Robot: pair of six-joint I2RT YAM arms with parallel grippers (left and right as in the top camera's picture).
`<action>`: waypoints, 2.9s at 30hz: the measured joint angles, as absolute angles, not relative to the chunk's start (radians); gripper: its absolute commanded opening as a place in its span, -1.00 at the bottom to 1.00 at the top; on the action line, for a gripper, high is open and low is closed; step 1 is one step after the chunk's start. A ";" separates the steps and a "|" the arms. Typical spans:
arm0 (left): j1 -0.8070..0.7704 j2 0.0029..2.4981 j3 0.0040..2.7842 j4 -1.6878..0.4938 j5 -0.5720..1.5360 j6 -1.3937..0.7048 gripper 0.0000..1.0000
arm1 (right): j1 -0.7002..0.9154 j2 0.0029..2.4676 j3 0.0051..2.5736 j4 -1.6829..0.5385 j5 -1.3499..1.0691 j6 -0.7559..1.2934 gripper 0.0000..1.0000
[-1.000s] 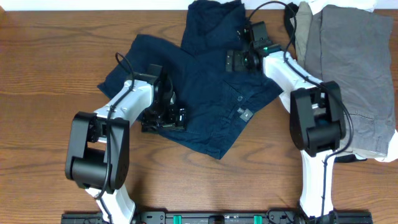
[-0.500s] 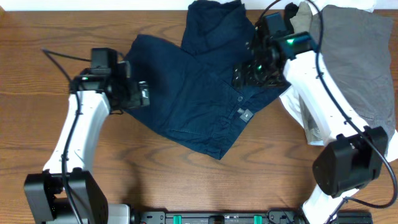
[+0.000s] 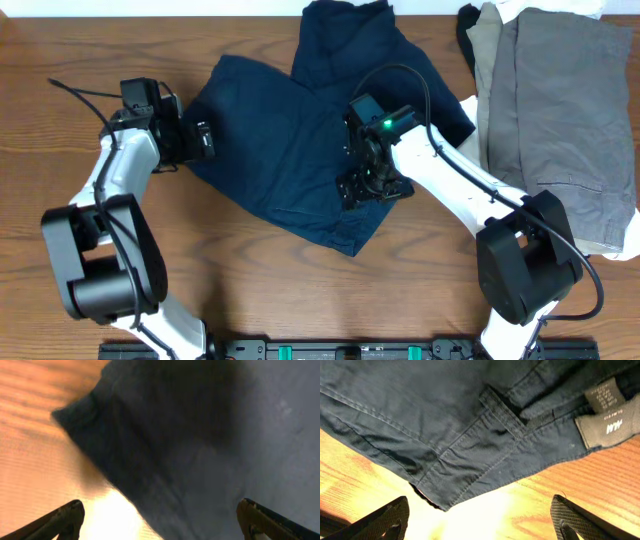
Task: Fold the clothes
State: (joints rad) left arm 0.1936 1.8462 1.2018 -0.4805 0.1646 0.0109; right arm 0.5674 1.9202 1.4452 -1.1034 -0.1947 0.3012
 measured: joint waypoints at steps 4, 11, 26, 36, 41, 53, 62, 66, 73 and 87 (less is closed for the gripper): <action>0.194 1.883 1.202 -0.421 0.149 0.075 0.96 | 0.580 1.920 1.445 -1.134 -0.194 0.323 0.71; 0.202 1.973 1.202 -0.307 0.107 0.178 0.96 | 0.672 1.920 1.416 -1.122 -0.194 0.392 0.66; 0.212 1.988 1.203 -0.271 0.105 0.206 0.53 | 0.723 1.920 1.380 -1.152 -0.170 0.535 0.22; 0.212 1.988 1.203 -0.274 0.104 0.204 0.10 | 0.749 1.920 1.288 -0.984 -0.205 0.498 0.25; 0.212 1.988 1.203 -0.276 0.105 0.206 0.04 | 0.749 1.920 1.287 -0.958 -0.220 0.404 0.17; 0.212 1.988 1.204 -0.280 0.104 0.178 -0.81 | 0.718 1.924 1.193 -0.935 -0.234 0.331 -0.98; 0.213 1.980 1.216 -0.367 0.101 0.096 -0.88 | 0.614 1.921 1.194 -0.958 -0.244 0.348 -0.97; 0.213 1.960 1.216 -0.477 0.097 0.015 -0.88 | 0.553 1.893 1.193 -0.960 -0.252 0.347 -0.98; 0.213 1.926 1.216 -0.763 0.110 -0.180 -0.88 | 0.502 1.861 1.192 -0.968 -0.372 0.335 -0.59; 0.187 1.926 1.216 -0.855 0.124 -0.266 -0.88 | 0.460 1.861 1.188 -1.108 -0.396 0.302 0.19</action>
State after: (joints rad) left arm 0.1871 1.9259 1.2160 -0.8547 0.1238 -0.2657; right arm 0.4603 1.8610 1.1877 -1.1076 -0.3962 0.3023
